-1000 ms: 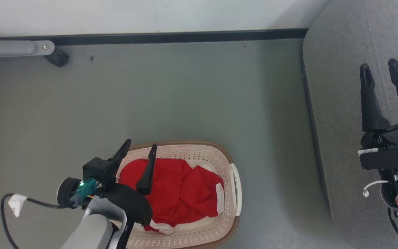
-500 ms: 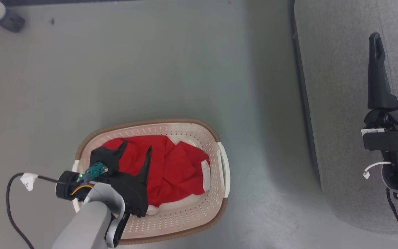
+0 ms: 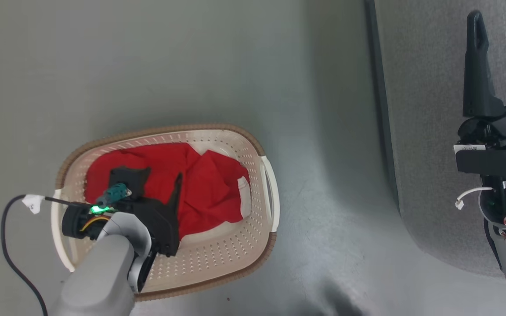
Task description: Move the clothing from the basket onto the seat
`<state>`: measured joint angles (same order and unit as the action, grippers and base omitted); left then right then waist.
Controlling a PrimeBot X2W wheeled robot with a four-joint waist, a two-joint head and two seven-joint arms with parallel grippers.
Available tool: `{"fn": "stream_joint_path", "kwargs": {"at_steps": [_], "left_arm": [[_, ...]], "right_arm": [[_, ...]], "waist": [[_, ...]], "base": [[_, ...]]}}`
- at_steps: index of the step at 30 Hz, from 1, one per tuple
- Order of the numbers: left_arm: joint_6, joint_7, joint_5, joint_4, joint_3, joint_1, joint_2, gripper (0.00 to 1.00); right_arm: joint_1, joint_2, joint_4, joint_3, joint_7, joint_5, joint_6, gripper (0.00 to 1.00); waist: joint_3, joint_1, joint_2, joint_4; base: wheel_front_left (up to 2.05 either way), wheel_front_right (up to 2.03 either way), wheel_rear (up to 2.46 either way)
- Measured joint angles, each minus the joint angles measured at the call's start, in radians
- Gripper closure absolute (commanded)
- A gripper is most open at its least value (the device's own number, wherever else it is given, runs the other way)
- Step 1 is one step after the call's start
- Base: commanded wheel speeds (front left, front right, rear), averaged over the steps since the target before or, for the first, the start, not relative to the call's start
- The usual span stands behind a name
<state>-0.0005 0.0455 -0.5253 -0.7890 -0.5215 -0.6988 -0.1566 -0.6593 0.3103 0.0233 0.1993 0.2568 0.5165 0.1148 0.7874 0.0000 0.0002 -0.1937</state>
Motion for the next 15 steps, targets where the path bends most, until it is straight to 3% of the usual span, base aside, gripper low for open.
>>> {"fn": "stream_joint_path", "kwargs": {"at_steps": [15], "left_arm": [[-0.008, -0.006, 0.024, -0.137, 0.002, -0.092, -0.020, 0.00]], "right_arm": [[-0.058, -0.012, -0.030, -0.020, 0.000, -0.023, 0.001, 0.00]], "waist": [[0.126, 0.0001, -0.0001, -0.056]], "base": [[0.00, 0.00, 0.00]]}}
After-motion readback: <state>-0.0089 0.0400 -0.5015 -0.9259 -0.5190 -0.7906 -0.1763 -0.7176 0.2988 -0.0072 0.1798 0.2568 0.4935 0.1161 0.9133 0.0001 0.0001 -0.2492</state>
